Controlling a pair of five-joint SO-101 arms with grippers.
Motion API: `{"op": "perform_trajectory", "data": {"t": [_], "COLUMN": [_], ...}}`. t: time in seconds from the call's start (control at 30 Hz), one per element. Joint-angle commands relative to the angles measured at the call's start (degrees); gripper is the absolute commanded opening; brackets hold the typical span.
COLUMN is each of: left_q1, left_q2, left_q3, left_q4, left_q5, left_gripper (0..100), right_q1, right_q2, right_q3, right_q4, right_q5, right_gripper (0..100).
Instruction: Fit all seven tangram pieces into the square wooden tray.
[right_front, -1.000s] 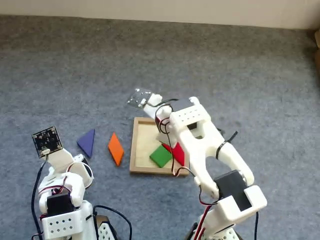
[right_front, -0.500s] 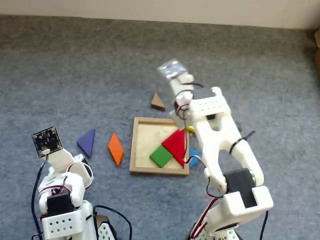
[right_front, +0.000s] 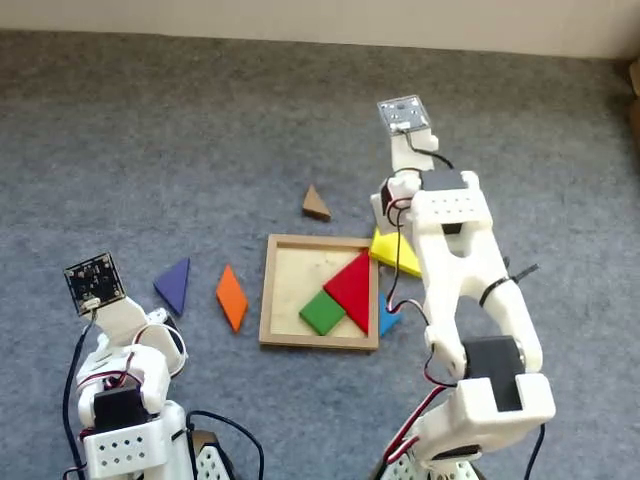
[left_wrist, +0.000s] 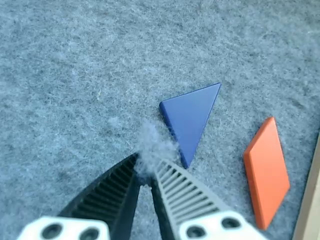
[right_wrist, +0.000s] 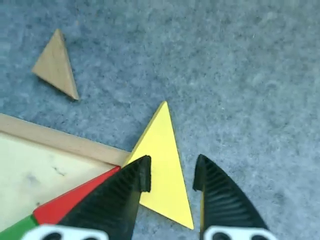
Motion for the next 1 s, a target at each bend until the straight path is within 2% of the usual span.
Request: {"op": "perform_trajectory", "data": {"t": [0.0,0.27,0.4,0.57,0.97], "left_q1": [-0.7,-0.7,-0.7,-0.7,-0.7], "left_q2": [-1.4,-1.4,-1.4,-1.4,-1.4], "left_q3": [1.2,1.2,1.2,1.2,1.2], "left_q4": [-0.4,-0.4,-0.4,-0.4,-0.4], "left_q5": [0.4,0.4,0.4,0.4,0.4], "left_gripper": [1,1,1,1,1], "right_q1": [0.7,0.6,-2.6,-6.5,-8.8], "right_q2": [1.5,4.1,4.1,4.3,4.0], "right_q3": [-1.1,-1.1,-1.1,-0.7,-0.7], "right_q4": [-2.4,-0.7,2.9,4.4,6.1], "right_q5": [-0.5,-0.5,-0.4,4.0,4.3], "right_gripper": [9.1,8.7,8.7,8.7,8.7]}}
